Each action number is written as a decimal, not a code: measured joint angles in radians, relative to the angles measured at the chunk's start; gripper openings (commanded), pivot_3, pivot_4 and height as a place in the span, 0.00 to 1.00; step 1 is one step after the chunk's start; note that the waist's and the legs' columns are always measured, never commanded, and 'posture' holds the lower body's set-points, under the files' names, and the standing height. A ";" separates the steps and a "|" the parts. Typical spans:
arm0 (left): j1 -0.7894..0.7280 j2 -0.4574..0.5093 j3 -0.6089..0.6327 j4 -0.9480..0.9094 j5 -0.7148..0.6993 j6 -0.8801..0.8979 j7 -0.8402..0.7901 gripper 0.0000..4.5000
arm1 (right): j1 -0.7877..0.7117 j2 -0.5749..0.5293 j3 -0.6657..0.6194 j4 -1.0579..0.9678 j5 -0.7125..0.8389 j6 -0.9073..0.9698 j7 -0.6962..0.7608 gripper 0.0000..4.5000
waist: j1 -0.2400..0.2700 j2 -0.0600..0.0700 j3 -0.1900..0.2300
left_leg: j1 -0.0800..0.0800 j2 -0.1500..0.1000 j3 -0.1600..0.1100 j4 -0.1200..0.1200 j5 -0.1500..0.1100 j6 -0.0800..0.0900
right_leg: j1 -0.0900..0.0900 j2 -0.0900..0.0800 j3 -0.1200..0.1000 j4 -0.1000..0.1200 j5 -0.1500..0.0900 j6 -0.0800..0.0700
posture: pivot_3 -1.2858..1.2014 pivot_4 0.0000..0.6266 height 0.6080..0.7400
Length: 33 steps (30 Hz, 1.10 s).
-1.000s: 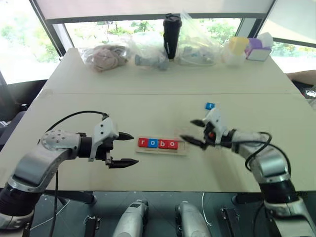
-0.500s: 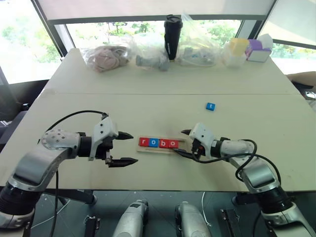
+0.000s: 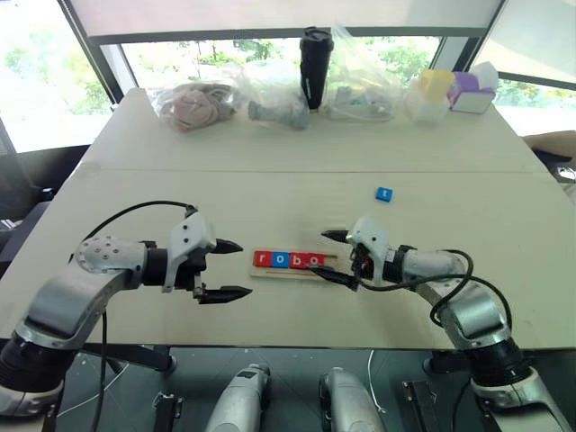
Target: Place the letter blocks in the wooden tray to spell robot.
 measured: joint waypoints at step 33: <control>-0.022 -0.038 -0.001 -0.007 0.024 -0.013 0.061 1.00 | -0.502 0.349 -0.286 0.956 -0.260 -0.052 -0.988 0.26 | -0.007 0.000 0.000 | 0.017 0.001 -0.001 -0.016 0.011 -0.007 | 0.008 0.006 0.001 0.001 0.002 -0.004 | 0.52 0.24 1.00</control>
